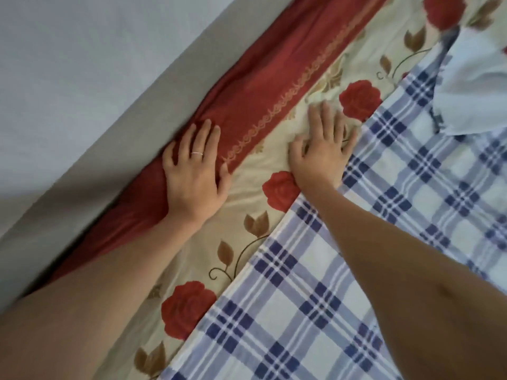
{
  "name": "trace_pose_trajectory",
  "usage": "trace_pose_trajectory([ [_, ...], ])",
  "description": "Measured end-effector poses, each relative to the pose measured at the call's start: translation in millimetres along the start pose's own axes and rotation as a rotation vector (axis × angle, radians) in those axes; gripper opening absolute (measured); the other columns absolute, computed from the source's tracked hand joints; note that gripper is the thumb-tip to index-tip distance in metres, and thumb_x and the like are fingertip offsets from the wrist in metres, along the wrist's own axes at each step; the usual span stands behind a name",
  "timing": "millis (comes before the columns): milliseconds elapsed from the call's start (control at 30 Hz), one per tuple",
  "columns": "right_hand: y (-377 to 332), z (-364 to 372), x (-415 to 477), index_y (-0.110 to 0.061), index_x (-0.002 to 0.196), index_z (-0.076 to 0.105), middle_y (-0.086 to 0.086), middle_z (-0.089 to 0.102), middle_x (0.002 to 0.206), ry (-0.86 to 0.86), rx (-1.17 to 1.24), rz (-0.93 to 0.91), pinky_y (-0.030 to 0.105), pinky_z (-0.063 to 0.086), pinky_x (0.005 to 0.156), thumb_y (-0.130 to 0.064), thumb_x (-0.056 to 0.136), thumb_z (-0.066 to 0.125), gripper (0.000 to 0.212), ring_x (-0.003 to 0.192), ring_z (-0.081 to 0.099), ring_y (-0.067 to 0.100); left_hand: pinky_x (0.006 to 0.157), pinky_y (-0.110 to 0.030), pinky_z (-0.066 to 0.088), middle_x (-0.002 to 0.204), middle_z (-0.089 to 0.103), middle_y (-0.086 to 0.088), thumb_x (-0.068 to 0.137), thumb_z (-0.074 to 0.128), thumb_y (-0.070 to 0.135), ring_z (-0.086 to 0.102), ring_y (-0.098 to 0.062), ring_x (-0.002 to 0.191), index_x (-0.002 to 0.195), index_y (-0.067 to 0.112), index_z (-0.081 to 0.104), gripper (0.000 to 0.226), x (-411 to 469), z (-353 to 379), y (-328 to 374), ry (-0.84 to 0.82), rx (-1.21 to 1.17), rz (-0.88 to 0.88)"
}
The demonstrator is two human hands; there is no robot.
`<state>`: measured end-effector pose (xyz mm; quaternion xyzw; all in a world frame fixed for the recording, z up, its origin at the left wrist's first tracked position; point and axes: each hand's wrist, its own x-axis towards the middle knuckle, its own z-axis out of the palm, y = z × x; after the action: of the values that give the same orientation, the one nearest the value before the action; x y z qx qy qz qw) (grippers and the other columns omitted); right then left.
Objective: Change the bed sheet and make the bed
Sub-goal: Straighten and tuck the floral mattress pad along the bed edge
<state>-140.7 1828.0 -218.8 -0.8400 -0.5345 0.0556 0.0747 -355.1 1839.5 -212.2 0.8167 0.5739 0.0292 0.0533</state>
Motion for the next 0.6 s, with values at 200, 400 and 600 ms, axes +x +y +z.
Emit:
trace_pose_trajectory([
  [200,0.8,-5.2,0.7,-0.027,0.152,0.019,-0.005,0.015,0.160,-0.070,-0.001,0.014,0.050,-0.007,0.117,-0.044,0.088,0.034,0.068,0.148,0.006,0.021,0.105,-0.049,0.029,0.154,0.024,-0.017,0.080,0.042,0.036,0.033,-0.032,0.137,0.141,0.011,0.041,0.066,1.5,-10.1,1.1,-0.073,-0.036,-0.059],
  [400,0.0,-6.4,5.8,-0.027,0.152,0.019,-0.006,0.014,0.160,-0.070,-0.020,0.031,0.050,-0.004,0.118,-0.045,0.086,0.030,0.069,0.148,0.006,0.020,0.091,-0.044,0.043,0.127,0.056,-0.020,0.073,0.043,0.044,0.055,-0.035,0.111,0.135,0.000,0.044,0.076,23.1,-28.6,4.1,-0.153,-0.154,-0.162],
  [600,1.9,-4.3,8.2,-0.024,0.150,0.026,-0.003,0.020,0.158,-0.061,0.006,0.032,0.051,-0.002,0.118,-0.043,0.085,0.032,0.069,0.147,0.012,0.022,0.069,-0.030,0.038,0.069,0.058,0.000,0.092,0.039,0.048,0.061,-0.031,0.084,0.074,0.009,0.060,0.047,92.6,-56.5,16.7,-0.382,-0.543,-0.371],
])
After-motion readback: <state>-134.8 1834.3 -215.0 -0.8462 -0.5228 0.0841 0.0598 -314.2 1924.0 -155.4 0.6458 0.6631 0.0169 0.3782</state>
